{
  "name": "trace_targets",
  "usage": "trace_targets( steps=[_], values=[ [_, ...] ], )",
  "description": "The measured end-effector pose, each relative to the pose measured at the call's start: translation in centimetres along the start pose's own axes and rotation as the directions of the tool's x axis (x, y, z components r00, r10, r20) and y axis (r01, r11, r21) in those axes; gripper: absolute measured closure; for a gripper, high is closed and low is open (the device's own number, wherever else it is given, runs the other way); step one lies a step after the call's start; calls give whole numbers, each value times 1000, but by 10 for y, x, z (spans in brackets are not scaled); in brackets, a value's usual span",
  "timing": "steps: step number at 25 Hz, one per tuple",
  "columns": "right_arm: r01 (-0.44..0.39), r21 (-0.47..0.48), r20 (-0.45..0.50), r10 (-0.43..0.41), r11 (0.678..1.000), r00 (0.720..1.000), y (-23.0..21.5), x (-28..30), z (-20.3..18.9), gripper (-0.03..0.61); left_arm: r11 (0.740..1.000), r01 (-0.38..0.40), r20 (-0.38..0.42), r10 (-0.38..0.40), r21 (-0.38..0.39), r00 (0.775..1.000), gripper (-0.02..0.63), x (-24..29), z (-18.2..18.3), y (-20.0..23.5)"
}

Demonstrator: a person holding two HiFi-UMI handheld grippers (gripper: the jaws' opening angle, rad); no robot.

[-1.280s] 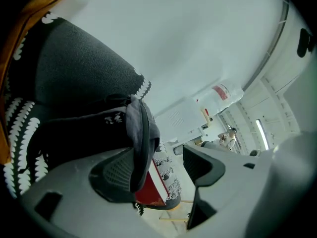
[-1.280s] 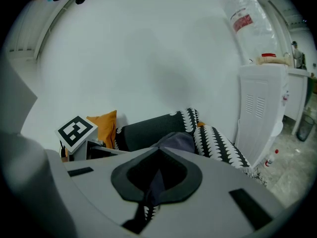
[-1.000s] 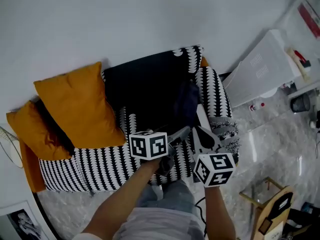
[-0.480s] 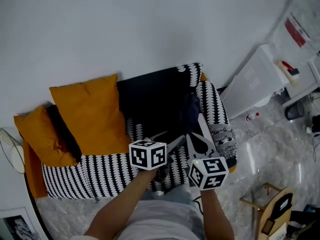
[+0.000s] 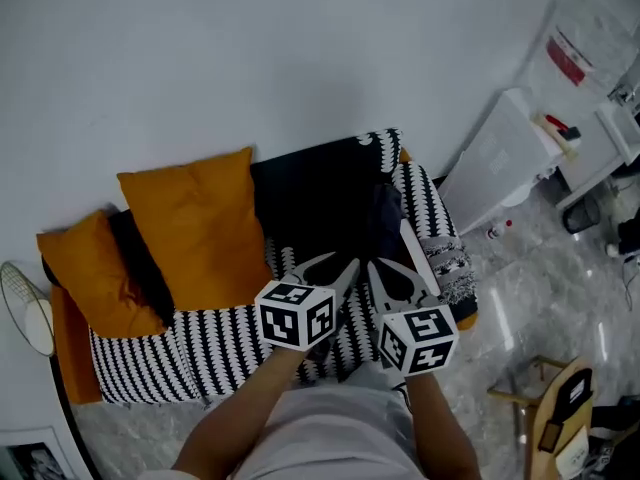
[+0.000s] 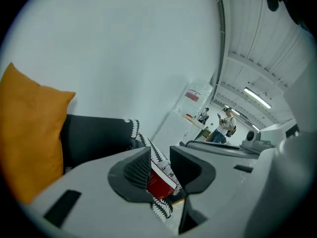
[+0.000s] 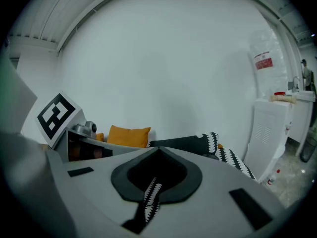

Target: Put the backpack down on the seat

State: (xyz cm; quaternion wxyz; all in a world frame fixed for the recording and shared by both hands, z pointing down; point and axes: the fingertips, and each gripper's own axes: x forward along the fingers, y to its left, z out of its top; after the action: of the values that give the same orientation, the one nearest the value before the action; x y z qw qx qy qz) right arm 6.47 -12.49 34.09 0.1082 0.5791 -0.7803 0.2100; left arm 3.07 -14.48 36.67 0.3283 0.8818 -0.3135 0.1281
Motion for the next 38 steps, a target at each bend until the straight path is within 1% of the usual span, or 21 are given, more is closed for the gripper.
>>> trace_targets(
  steps=[3, 12, 18, 22, 30, 38],
  values=[
    [6, -2, 11, -6, 1000, 1000, 16, -9, 0, 577, 999, 1, 0, -1, 42, 1000, 508, -18, -4, -4],
    [42, -3, 23, -42, 999, 999, 54, -46, -12, 577, 995, 33, 3, -33, 98, 999, 564, -63, -24, -22],
    [46, 0, 27, -46, 999, 999, 73, -64, -21, 577, 988, 66, 6, -67, 141, 998, 597, -83, -38, -37],
    [67, 10, 38, -68, 998, 997, 81, -74, -27, 577, 983, 71, 5, -73, 168, 997, 606, -96, -45, -40],
    [83, -1, 37, -83, 997, 996, 95, -89, -38, 577, 978, 87, -2, -89, 188, 996, 607, -110, -59, -49],
    [94, 10, 40, -94, 996, 995, 98, -92, -42, 577, 976, 88, -16, -86, 202, 996, 607, -114, -63, -48]
  ],
)
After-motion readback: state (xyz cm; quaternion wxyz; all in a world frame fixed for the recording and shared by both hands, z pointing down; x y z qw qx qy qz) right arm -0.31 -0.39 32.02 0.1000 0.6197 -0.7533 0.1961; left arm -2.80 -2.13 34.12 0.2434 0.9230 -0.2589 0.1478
